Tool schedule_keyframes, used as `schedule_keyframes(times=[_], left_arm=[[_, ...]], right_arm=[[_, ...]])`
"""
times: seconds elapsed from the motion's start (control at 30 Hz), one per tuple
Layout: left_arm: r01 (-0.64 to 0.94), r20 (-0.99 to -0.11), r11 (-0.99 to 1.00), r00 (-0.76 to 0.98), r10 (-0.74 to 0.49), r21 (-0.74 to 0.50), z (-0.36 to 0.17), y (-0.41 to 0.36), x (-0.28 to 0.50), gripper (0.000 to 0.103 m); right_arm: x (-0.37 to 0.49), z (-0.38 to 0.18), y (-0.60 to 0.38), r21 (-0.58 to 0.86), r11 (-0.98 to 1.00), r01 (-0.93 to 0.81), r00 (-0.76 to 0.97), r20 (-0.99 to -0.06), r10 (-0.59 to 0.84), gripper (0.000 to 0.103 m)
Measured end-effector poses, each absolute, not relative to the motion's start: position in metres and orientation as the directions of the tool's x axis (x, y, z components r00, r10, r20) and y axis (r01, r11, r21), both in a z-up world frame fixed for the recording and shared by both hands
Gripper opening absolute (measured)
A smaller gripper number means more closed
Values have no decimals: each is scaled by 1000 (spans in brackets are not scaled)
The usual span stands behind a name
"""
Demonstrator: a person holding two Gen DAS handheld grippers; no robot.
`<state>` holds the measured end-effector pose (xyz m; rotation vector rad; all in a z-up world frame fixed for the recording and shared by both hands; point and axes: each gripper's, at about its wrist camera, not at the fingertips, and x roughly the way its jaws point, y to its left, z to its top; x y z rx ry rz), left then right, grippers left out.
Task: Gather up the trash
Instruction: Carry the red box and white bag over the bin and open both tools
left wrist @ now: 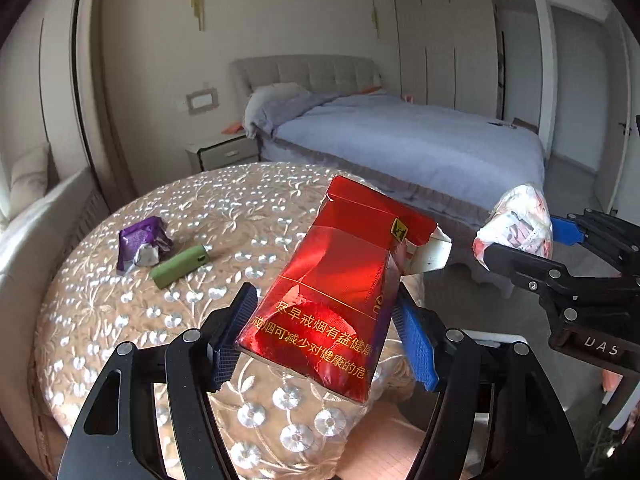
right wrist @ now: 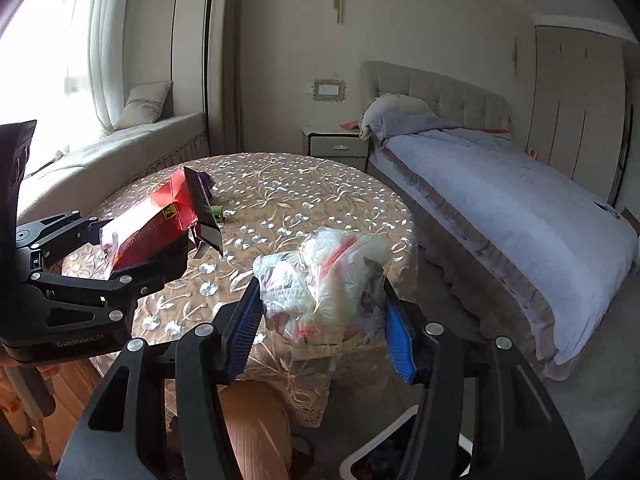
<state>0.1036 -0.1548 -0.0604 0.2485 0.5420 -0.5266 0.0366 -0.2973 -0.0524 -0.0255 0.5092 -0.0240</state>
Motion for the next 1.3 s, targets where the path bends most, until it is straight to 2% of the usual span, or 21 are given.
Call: schedule_keyframes(times=[0.3,0.57,0.77,1.03,1.07,1.1,1.13,1.17,1.2,1.3], left_arm=[[647,-599,754,650,-467,114,-84,-220,78,67],[749,-691,651,538,-483,128,-128,-284,59,67],[810,-756,574,450,-474,122,-160,-322,51,67],[872,-848,478,330,-415,106,-213,-361,56,67],[885,-863,455,302,-406,96,-221,-366,56,68],[902,-881,423,268,-391,86,-230,-371,56,73],[915,-897,394,246,-366,90,-239,-376,53,83],[916,-904,377,271,-332,136,-249,-380,51,87],[914,-902,364,302,-309,181,-257,-383,48,97],[914,-903,336,326,-280,226,-270,-387,45,98]], right_arm=[[-5,-81,-350,4,983,183,830,-537,-152,57],[-31,-127,-395,30,950,311,739,-637,-222,57],[-40,-155,-418,41,945,325,696,-687,-210,57],[-39,-202,-434,-20,956,292,618,-759,-204,57],[-39,-209,-436,-35,957,288,604,-769,-209,57],[-38,-215,-437,-51,957,285,592,-776,-218,58],[-37,-219,-438,-66,957,284,582,-781,-227,61],[-38,-223,-440,-88,954,286,573,-782,-244,78],[-40,-226,-443,-122,944,305,567,-774,-283,99],[-42,-234,-448,-143,934,328,540,-783,-309,98]])
